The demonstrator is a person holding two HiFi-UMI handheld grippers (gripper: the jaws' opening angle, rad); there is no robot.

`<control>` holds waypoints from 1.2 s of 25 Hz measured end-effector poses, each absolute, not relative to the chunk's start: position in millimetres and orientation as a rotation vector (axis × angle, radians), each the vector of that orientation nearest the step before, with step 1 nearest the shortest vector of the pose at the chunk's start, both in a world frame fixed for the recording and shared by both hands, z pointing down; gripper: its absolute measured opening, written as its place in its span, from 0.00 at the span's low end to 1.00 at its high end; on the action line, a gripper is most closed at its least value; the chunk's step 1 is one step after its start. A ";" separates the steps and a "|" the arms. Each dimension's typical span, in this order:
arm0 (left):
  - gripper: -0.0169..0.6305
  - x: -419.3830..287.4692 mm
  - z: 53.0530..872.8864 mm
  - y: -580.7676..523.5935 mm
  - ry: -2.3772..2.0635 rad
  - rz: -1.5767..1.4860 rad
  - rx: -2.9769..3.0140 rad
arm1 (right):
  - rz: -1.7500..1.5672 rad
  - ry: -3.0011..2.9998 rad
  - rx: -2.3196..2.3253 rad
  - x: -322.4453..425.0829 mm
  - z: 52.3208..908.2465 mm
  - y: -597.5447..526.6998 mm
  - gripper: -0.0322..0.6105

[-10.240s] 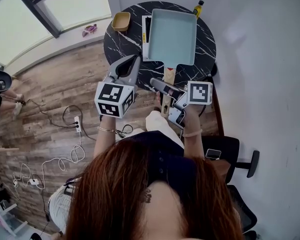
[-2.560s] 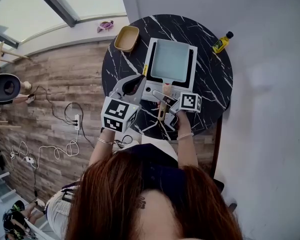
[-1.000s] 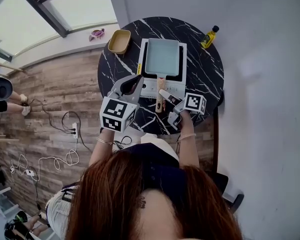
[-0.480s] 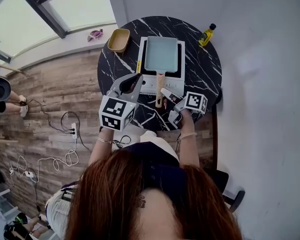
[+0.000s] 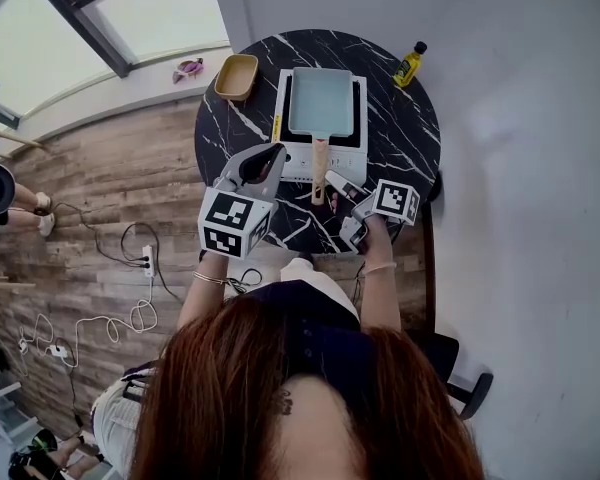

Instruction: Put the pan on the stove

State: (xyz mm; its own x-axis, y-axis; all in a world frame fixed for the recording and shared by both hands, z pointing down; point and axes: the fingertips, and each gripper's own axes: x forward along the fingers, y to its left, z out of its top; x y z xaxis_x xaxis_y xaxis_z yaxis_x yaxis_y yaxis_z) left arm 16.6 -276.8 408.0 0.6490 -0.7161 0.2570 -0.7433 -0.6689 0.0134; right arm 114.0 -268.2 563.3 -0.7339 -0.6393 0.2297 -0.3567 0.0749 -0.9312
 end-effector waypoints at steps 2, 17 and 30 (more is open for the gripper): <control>0.04 15.2 407.6 -273.9 -1.219 0.347 2.744 | -1.696 2.124 -1.013 114.0 558.4 -265.5 0.19; 0.04 3.6 399.8 -252.7 -1.219 0.311 2.755 | -1.479 2.258 -1.185 115.7 517.5 -246.9 0.14; 0.04 -5.0 389.7 -228.0 -1.204 0.273 2.782 | -1.313 2.317 -1.319 114.8 491.3 -217.6 0.09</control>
State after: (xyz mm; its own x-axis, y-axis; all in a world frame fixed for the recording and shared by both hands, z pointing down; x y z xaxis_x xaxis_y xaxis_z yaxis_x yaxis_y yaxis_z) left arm -5.0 -228.0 389.7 0.6717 -0.7127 0.2020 -0.7302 -0.6830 0.0184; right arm 114.8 -217.6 491.3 -0.5947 -0.7615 0.2579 -0.6125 0.2214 -0.7588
